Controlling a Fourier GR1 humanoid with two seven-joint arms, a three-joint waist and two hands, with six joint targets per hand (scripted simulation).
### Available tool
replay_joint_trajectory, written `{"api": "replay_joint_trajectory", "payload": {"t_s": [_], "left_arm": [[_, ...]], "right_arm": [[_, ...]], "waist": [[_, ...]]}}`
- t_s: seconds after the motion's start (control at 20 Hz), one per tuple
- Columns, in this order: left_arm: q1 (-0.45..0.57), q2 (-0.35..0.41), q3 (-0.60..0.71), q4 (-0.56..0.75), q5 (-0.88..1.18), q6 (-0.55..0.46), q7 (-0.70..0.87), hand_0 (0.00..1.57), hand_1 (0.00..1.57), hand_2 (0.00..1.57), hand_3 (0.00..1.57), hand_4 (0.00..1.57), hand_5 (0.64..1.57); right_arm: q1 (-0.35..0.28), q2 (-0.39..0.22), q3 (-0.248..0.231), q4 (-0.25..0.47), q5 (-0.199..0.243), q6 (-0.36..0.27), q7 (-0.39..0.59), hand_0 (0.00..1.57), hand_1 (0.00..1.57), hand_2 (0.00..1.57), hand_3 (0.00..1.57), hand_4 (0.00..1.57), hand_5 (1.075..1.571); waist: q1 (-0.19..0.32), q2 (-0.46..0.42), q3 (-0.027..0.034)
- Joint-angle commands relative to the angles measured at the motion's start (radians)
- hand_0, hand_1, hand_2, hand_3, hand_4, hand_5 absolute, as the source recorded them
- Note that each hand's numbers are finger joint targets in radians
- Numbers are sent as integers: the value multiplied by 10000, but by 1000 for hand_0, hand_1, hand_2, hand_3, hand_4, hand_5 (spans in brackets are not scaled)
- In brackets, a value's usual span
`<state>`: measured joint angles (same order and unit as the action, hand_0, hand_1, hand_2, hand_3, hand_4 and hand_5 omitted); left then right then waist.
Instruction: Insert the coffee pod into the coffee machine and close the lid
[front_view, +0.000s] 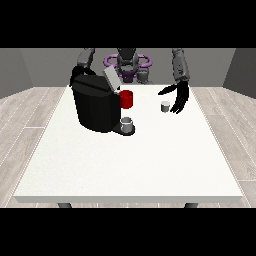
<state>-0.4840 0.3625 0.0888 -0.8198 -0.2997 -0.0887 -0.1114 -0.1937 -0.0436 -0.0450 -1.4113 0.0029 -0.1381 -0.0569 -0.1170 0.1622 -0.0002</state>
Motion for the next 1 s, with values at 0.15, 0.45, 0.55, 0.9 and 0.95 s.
{"api": "replay_joint_trajectory", "payload": {"t_s": [0.15,0.45,0.55,0.9,0.95], "left_arm": [[372,-142,-771,664,-1299,571,-194,580,580,719,472,0,1571],[-360,8,-699,1416,-1999,1450,-927,645,645,788,527,0,1571],[-196,-1,-687,1535,-2221,1897,-1351,695,695,831,592,0,1571],[-513,-257,-738,1931,-2845,2796,-1395,836,836,974,748,380,1571],[-805,24,-404,2341,-2708,2778,-1821,920,920,1042,829,361,1571]], "right_arm": [[386,-85,87,140,35,183,51,0,0,0,0,427,1571],[-244,-138,87,-56,66,46,664,0,0,0,0,453,1571],[-114,278,48,48,-28,-259,167,0,0,0,0,476,1571],[-382,36,-261,547,-158,-115,-52,0,0,0,0,515,1571],[-330,147,113,279,82,-164,231,0,0,0,0,513,1571]], "waist": [[-66,-388,3],[-303,101,-1],[-153,149,-1],[-11,58,2],[-212,313,-2]]}}
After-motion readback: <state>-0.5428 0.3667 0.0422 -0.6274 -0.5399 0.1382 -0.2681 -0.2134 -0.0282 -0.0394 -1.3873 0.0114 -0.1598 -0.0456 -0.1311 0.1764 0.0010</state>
